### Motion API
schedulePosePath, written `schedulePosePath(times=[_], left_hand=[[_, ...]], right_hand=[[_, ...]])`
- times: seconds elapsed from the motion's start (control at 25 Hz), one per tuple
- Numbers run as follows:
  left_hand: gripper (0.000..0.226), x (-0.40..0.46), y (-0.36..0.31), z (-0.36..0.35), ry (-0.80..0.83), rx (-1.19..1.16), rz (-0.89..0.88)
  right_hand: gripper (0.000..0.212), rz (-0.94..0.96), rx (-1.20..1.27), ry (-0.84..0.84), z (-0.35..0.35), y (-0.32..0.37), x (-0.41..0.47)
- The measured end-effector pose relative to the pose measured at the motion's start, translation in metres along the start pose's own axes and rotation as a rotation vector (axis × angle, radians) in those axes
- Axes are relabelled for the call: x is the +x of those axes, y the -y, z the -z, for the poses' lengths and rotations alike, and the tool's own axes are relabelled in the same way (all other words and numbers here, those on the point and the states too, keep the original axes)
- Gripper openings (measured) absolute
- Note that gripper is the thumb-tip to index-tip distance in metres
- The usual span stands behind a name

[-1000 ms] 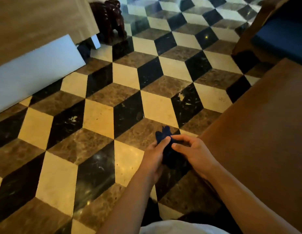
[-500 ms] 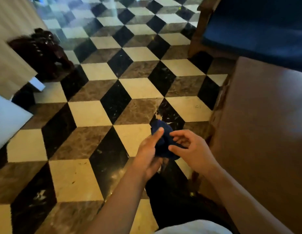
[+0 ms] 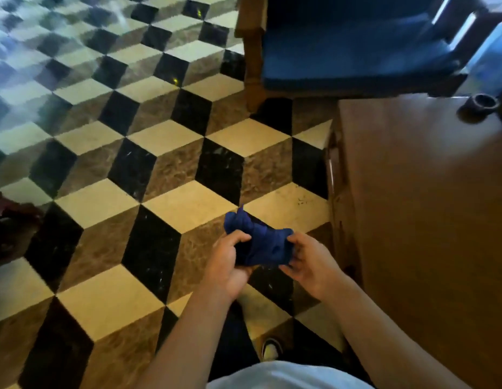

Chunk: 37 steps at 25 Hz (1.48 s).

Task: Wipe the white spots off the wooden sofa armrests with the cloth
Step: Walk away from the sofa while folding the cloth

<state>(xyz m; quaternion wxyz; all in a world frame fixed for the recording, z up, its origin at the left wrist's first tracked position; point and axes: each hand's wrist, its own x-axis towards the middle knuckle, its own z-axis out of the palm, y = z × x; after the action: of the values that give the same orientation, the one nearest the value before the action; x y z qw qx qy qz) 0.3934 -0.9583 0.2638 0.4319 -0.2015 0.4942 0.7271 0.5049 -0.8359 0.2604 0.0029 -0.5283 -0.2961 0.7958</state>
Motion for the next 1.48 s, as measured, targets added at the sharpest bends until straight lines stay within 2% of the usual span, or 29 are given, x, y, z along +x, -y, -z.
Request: schedulePosePath(times=[0.04, 0.12, 0.2, 0.36, 0.56, 0.68, 0.8, 0.92, 0.96, 1.04, 1.16, 1.28, 1.36, 1.48], left_hand=[[0.039, 0.028, -0.010, -0.016, 0.013, 0.035, 0.037], [0.046, 0.075, -0.030, -0.039, 0.042, 0.067, 0.100], [0.051, 0.132, -0.056, -0.065, 0.106, 0.129, 0.140], [0.042, 0.235, -0.113, -0.123, 0.227, 0.435, 0.136], [0.032, 0.340, -0.152, -0.211, 0.167, 0.657, 0.381], [0.027, 0.408, -0.153, -0.289, 0.132, 0.789, 0.444], [0.040, 0.483, -0.141, -0.371, 0.127, 0.927, 0.340], [0.019, 0.542, -0.126, -0.444, 0.178, 1.067, 0.314], [0.015, 0.560, -0.121, -0.465, 0.208, 1.113, 0.320], [0.014, 0.592, -0.111, -0.502, 0.260, 1.217, 0.345], [0.035, 0.635, -0.101, -0.543, 0.357, 1.424, 0.400], [0.046, 0.677, -0.092, -0.575, 0.498, 1.695, 0.427], [0.040, 0.709, -0.080, -0.597, 0.581, 1.868, 0.383], [0.020, 0.757, -0.048, -0.627, 0.662, 1.942, 0.336]], right_hand=[[0.040, -0.060, 0.038, 0.020, -0.003, 0.013, 0.021], [0.055, -0.158, 0.154, 0.115, -0.012, 0.040, 0.053], [0.059, -0.142, 0.248, 0.139, -0.026, 0.077, 0.094], [0.042, 0.031, 0.309, -0.090, -0.059, 0.168, 0.161], [0.030, 0.145, 0.212, -0.312, -0.060, 0.281, 0.216], [0.032, 0.179, 0.298, -0.418, -0.034, 0.339, 0.265], [0.038, 0.227, 0.296, -0.545, 0.001, 0.391, 0.325], [0.019, 0.191, 0.325, -0.579, 0.033, 0.436, 0.382], [0.014, 0.162, 0.354, -0.581, 0.042, 0.450, 0.398], [0.018, 0.105, 0.437, -0.627, 0.060, 0.474, 0.424], [0.016, 0.042, 0.586, -0.670, 0.072, 0.500, 0.457], [0.011, -0.042, 0.752, -0.660, 0.072, 0.517, 0.488], [0.005, -0.136, 0.862, -0.653, 0.077, 0.528, 0.513], [0.007, -0.182, 0.982, -0.714, 0.100, 0.543, 0.557]])
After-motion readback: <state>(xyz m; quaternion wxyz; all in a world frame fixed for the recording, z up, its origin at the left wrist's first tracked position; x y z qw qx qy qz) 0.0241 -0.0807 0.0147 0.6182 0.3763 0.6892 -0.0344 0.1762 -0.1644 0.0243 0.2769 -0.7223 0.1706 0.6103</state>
